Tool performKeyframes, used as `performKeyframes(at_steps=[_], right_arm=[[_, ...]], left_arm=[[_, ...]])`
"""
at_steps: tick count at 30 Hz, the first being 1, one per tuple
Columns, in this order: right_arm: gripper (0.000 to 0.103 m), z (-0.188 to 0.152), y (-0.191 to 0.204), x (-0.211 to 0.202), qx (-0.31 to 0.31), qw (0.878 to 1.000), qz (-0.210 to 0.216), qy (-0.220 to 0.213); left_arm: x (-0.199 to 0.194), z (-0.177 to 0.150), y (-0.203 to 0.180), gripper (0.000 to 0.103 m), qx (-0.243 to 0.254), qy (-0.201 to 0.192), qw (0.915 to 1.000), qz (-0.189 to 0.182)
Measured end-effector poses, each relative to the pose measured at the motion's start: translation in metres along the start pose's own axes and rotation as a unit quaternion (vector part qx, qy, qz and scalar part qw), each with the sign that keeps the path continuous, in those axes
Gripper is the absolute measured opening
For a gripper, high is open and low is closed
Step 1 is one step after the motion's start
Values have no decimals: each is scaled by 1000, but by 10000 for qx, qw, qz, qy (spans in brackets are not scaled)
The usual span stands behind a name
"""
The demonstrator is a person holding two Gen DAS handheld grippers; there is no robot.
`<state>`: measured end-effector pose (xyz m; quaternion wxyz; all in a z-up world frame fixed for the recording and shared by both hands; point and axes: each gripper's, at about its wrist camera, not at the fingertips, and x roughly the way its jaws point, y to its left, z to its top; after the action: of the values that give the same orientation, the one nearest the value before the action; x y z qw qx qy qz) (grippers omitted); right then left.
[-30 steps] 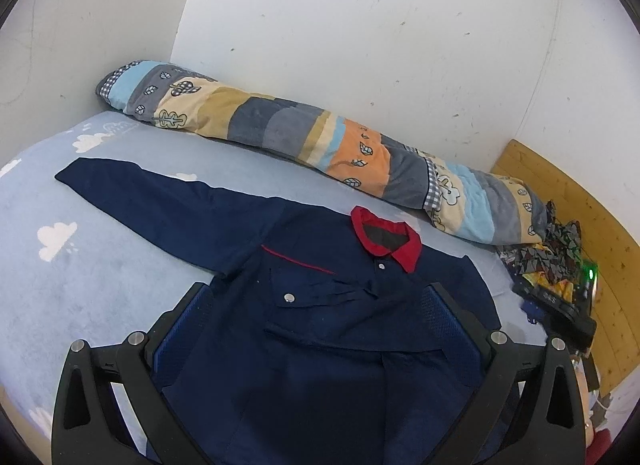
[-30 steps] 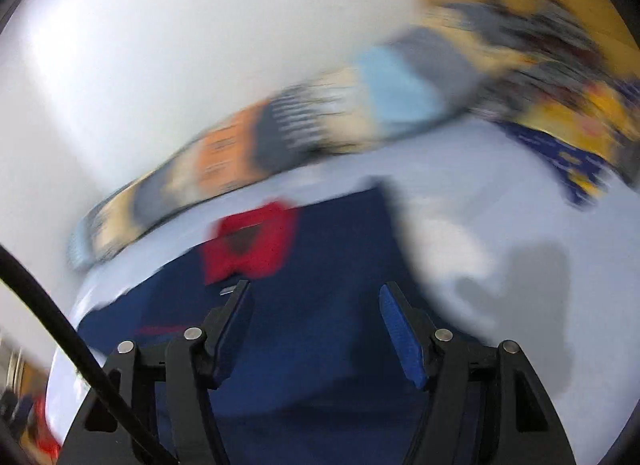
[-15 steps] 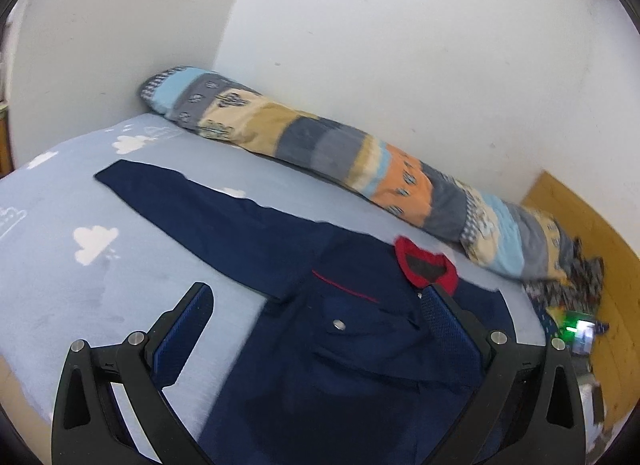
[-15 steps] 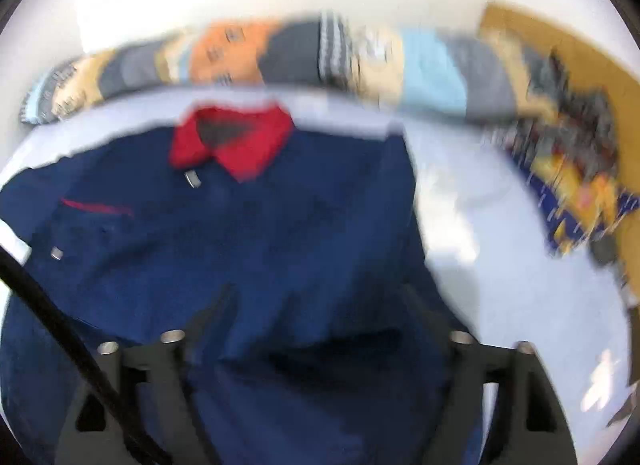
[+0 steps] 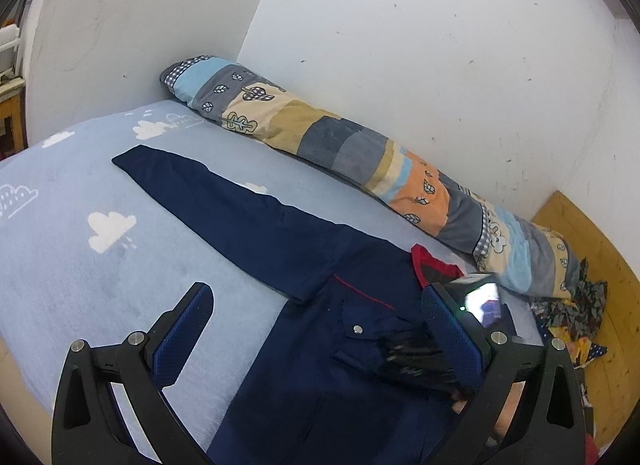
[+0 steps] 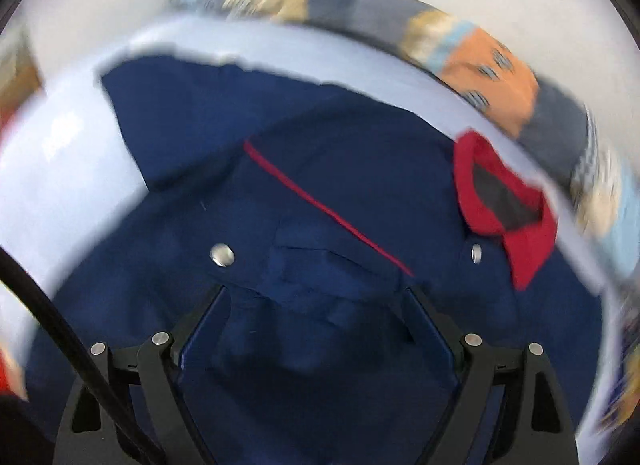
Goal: Fold large clothes
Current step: 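Lift the sleeve and fold it across the jacket front with the right gripper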
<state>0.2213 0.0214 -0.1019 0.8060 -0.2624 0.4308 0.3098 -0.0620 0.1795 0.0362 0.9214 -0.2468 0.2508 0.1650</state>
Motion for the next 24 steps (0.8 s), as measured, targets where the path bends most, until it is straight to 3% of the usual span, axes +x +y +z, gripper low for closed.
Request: performKeyframes(at_steps=[5, 7, 9, 11, 12, 13, 15, 20, 23, 24], right_arm=[[91, 3, 18, 23, -873, 9949, -510, 16], [95, 13, 8, 34, -632, 9973, -359, 23], [95, 23, -12, 46, -123, 9999, 80, 51], [77, 24, -31, 56, 349, 9968, 707, 159], [49, 27, -35, 56, 407, 9964, 739, 126], [30, 28, -38, 52, 521, 9955, 782, 83], [14, 34, -43, 41, 814, 9925, 910, -76], [12, 57, -31, 2, 1110, 9858, 954, -823], [19, 74, -16, -7, 1105, 9876, 433, -1027], [47, 76, -14, 1, 1192, 9883, 418, -854]], left_arm=[[0, 0, 0, 103, -18, 39, 10000, -58], [1, -1, -1, 103, -9, 61, 9999, -83], [2, -2, -5, 103, 39, 78, 9999, -98], [4, -3, -9, 103, 105, 85, 9999, -81], [5, -3, -10, 103, 129, 92, 9998, -84], [5, -4, -10, 103, 133, 98, 9998, -93], [5, -4, -10, 103, 107, 96, 9998, -114], [7, -5, -12, 103, 95, 117, 9998, -133], [9, -7, -16, 103, 165, 137, 9997, -123], [10, -8, -18, 103, 183, 153, 9996, -122]])
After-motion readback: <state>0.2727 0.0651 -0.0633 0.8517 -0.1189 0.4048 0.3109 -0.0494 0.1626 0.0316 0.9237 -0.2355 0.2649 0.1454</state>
